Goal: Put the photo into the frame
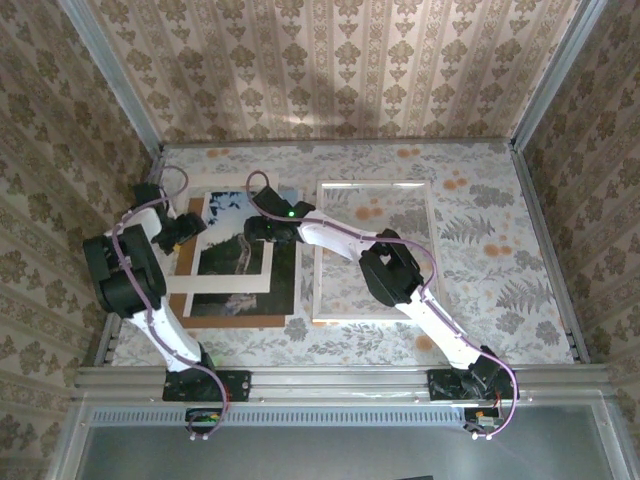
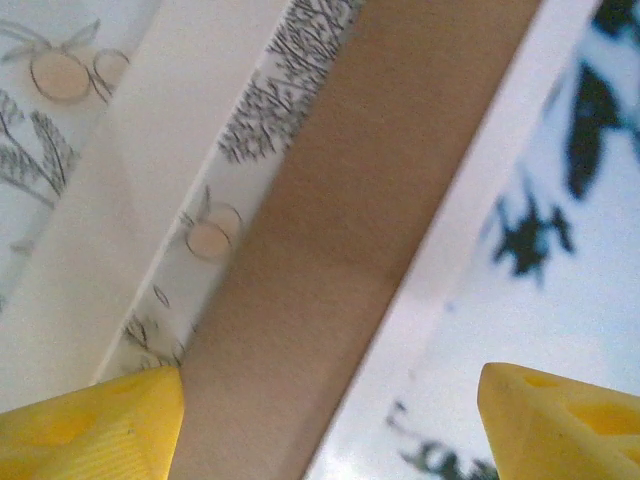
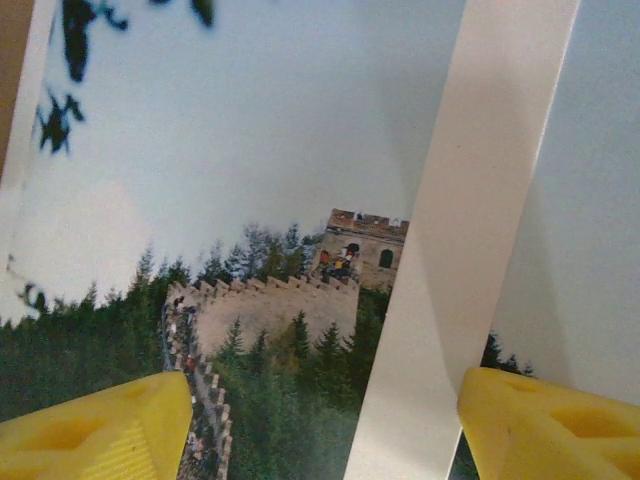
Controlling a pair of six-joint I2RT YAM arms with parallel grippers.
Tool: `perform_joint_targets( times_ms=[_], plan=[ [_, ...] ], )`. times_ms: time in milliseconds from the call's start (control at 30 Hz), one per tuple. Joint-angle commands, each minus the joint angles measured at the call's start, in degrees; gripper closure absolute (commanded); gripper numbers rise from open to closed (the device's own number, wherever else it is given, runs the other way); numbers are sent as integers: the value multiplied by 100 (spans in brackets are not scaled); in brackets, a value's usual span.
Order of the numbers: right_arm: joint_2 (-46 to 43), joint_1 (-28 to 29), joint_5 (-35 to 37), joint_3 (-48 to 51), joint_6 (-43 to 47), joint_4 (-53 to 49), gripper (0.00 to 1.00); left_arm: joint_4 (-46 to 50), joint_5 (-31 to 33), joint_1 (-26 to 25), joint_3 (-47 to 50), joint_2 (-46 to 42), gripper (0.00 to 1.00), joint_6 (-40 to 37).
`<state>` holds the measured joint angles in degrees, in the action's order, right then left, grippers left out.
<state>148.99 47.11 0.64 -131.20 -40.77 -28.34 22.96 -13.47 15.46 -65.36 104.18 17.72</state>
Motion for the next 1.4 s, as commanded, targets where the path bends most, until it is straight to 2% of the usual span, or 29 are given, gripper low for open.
perform_joint_targets(
  times_ms=[0, 200, 467, 633, 667, 767, 900, 1100, 1367],
  plan=[
    [-108, -87, 344, 197, 229, -394, 28, -360, 14, 74, 73, -513, 20, 328],
    [-221, -114, 395, 481, 312, -338, 30, 139, 1287, 168, -605, -82, 15, -207],
    [-252, -146, 238, 656, 276, -77, 31, 996, 933, 48, -1651, 1245, 12, -608],
    [-219, -157, 69, 683, 215, 54, 32, 1300, 1095, -68, -1755, 1428, 11, -664],
    [-199, -154, 21, 683, 186, 97, 32, 1347, 1065, -78, -1716, 1355, 13, -664],
    [-119, -166, -110, 628, 124, 179, 32, 1098, 456, -95, -1411, 1082, 21, -660],
    [-72, -164, -251, 516, 84, 236, 32, 1211, 315, -96, -1447, 1192, 27, -637],
    [-45, -174, -422, 474, -25, 407, 33, 1165, -231, -87, -1450, 1215, 38, -657],
    [-85, -213, -460, 486, 16, 408, 33, 1238, 47, -70, -1506, 1204, 56, -741]
  ],
)
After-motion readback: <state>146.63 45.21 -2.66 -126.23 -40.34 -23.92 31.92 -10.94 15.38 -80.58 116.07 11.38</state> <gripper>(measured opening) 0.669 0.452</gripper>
